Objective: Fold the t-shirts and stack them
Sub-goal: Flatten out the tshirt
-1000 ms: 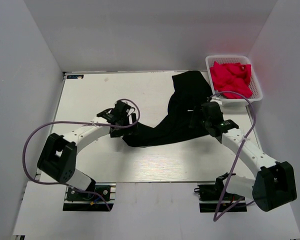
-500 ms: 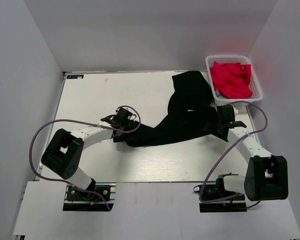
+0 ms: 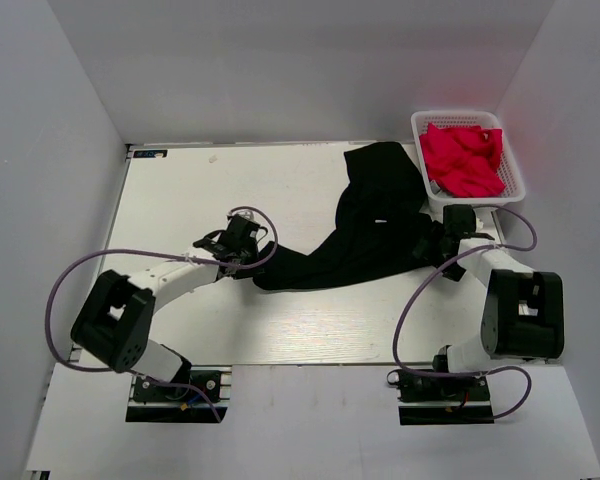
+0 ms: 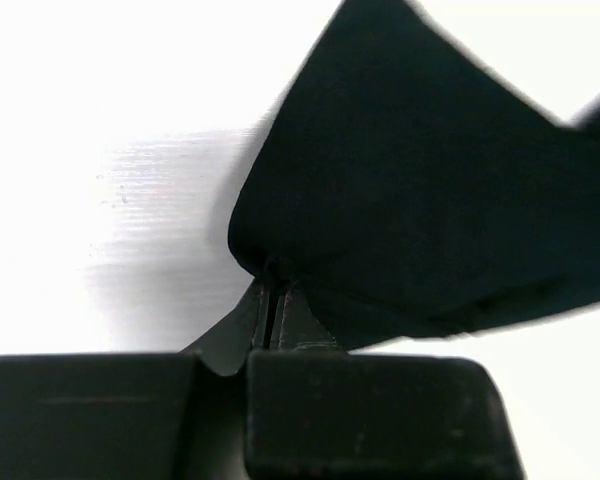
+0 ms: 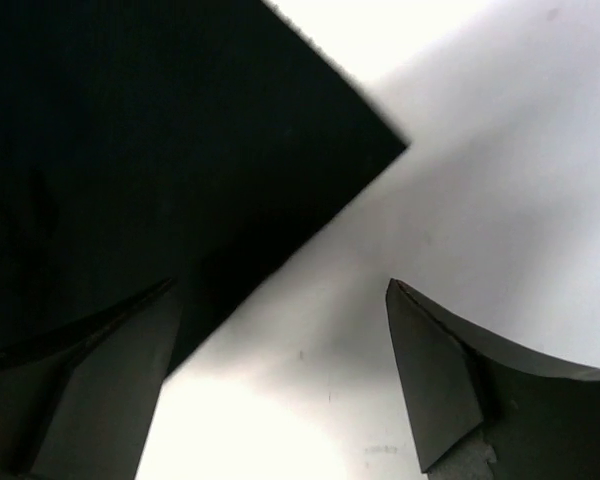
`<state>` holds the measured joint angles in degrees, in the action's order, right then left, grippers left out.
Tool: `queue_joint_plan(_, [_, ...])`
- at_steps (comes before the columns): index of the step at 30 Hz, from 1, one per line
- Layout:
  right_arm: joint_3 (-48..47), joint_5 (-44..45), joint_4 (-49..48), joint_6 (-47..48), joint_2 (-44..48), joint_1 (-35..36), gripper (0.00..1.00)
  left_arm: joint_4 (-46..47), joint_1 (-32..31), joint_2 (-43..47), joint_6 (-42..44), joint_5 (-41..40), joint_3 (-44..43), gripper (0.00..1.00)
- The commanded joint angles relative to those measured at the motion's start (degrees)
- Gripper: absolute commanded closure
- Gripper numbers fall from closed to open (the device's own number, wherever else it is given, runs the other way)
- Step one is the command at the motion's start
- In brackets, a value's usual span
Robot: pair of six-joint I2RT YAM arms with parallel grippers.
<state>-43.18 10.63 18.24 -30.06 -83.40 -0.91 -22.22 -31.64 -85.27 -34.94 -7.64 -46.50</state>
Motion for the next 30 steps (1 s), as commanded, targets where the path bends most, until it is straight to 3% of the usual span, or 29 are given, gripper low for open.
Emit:
queue_joint_plan(1, [-3.1, -0.3, -3.6, -1.3, -2.4, -1.2, 0.15, 1.7, 0.1, 6.3, 0.0, 2.2, 0.3, 1.0])
queue_joint_plan(12, [-4.6, -2.8, -6.8, 1.7, -10.4, 0.0, 0.42, 0.9, 0.1, 11.4, -0.5, 5.8, 0.8, 1.0])
queue_joint_plan(15, [-4.5, -2.5, -8.0, 1.9, -10.7, 0.4, 0.81, 0.9, 0.1, 13.8, -1.1, 7.0, 0.8, 1.0])
queue_joint_plan(16, [-4.6, -2.1, -8.8, 1.9, -10.5, 0.6, 1.0, 1.5, 0.1, 14.3, -1.1, 7.0, 0.8, 1.0])
queue_joint_plan(20, [-5.2, -0.4, -10.9, 3.3, -7.2, 0.8, 1.0, 0.9, 0.1, 17.0, -0.5, 5.5, -1.2, 1.0])
queue_joint_plan(27, [-5.8, 2.2, -14.8, 8.9, 14.6, 2.7, 1.0, -1.2, 0.7, 21.9, 0.7, 2.4, -12.4, 1.0])
queue_joint_plan(30, [-13.0, 4.0, -11.0, 10.1, 22.5, 2.6, 1.0, -3.5, 0.7, 23.8, 0.7, -2.1, -19.4, 1.0])
